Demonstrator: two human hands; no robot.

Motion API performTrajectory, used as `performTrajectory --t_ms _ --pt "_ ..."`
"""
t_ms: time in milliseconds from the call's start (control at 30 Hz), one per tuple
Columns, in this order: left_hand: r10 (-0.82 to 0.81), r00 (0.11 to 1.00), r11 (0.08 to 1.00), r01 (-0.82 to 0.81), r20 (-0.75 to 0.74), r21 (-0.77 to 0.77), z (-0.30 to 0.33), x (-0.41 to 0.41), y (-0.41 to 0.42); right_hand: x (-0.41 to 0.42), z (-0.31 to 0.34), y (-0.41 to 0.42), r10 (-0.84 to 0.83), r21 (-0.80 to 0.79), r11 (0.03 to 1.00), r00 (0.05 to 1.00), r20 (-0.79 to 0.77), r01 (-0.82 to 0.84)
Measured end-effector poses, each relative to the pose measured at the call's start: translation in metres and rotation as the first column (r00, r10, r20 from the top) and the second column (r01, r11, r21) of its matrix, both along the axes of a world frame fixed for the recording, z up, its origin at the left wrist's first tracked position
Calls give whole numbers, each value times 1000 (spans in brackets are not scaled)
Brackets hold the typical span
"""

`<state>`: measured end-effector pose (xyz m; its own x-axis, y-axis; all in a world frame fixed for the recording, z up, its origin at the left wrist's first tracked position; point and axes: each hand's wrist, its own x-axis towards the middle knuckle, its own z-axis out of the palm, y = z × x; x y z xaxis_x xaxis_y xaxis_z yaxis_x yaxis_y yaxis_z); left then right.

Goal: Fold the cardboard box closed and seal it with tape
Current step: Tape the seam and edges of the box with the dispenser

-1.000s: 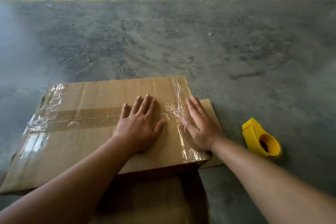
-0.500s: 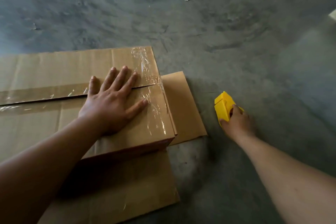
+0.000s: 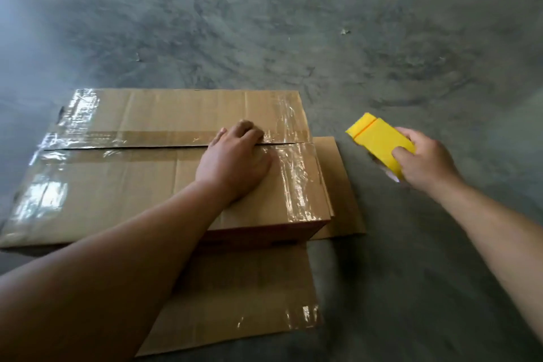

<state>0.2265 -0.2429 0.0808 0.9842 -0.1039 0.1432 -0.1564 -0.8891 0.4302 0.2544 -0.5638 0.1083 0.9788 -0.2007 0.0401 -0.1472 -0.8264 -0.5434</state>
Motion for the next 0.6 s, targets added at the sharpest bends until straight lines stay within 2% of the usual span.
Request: performTrajectory --t_ms 67,167,367,467,533,600 --pt "-84 994 990 91 -68 111 6 -3 11 1 31 27 92 125 987 994 58 -98" --pt "-154 970 940 202 -189 275 8 -9 48 -5 68 78 292 296 905 952 87 -304" --pt "13 985 942 46 -173 331 0 -43 153 -11 86 199 584 169 798 811 23 -579" --pt "105 975 975 -62 -195 214 -1 -62 207 -4 86 258 672 92 739 740 -31 -667" --pt "130 976 991 -125 -172 36 -1 -69 233 1 88 294 699 102 714 714 -40 -693" --pt "181 974 965 -203 -136 -165 1 -69 246 3 88 328 719 150 690 695 -29 -708"
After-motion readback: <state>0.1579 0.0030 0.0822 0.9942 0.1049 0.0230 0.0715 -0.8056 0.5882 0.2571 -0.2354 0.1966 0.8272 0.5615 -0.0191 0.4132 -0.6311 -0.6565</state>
